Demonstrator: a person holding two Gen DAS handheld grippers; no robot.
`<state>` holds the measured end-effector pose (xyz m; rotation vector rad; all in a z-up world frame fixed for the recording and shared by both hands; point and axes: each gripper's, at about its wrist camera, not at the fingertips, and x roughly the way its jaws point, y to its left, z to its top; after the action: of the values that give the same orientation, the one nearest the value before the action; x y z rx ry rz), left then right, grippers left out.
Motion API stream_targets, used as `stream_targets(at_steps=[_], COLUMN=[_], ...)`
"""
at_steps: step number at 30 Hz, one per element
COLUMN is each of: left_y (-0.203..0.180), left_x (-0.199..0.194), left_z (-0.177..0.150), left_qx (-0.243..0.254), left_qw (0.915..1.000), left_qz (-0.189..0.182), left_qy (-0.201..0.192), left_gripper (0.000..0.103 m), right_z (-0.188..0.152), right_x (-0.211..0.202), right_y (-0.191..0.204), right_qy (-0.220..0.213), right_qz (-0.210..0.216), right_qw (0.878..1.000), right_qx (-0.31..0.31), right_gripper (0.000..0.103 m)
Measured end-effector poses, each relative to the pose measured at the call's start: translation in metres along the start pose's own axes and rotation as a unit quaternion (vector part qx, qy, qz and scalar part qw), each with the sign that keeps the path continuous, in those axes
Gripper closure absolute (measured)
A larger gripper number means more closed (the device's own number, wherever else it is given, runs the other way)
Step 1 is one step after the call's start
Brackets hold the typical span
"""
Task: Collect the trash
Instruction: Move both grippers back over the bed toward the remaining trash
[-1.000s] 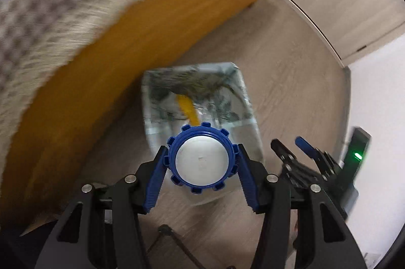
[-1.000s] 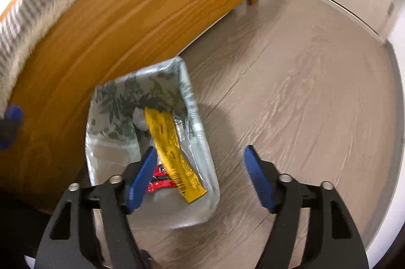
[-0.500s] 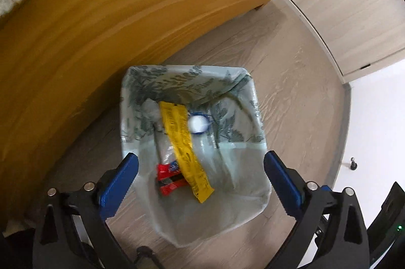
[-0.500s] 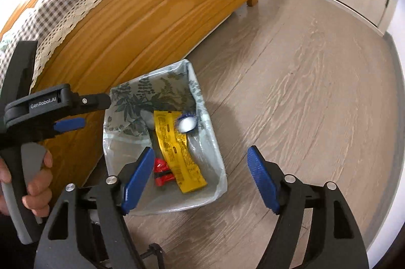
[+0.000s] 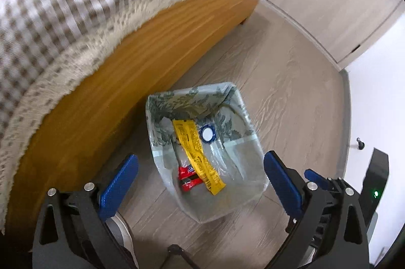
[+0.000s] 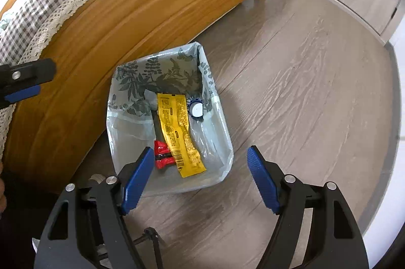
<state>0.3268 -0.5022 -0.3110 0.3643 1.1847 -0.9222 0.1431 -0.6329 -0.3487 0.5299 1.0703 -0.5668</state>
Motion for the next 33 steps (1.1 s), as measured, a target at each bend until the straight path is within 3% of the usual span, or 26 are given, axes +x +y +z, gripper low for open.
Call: stream_targets(at_steps=[5,10,19,24,33], left_y=[0.002,0.013,0.071,0.118,0.209], left_x=[-0.049,-0.120,-0.232,-0.264,-0.288], left_z=[0.002,0.007,0.006,0.004,-0.001], left_qx=[-0.015,-0.010,-0.001,-0.041,-0.107], left_qw=[0.9980,0.9897,0.9664,0.9555,0.9426], left_qz=[-0.033,-0.038,0.000,0.016,0.062], left_qy=[-0.052,-0.137,-0.257,-0.292,-0.310], left_gripper=[0.007,0.007,0.007,0.007,0.007], right_z=[0.013,0.037,0.078,0.087,0.110], right_x=[-0.037,-0.074,-0.140,-0.158,-0.159], right_y=[0.012,0.029,0.100,0.149,0.234], right_qy=[-0.028,-0.065,-0.153,-0.179,-0.207], right_qz=[-0.024,-0.040,-0.018,-0.004,0.012], right_qw=[0.999,0.996,0.982,0.973,0.953], right_qx=[-0.027,-0.048,-0.105,-0.143,-0.223], right_gripper=[0.031,0.031,0.031,0.031,0.031])
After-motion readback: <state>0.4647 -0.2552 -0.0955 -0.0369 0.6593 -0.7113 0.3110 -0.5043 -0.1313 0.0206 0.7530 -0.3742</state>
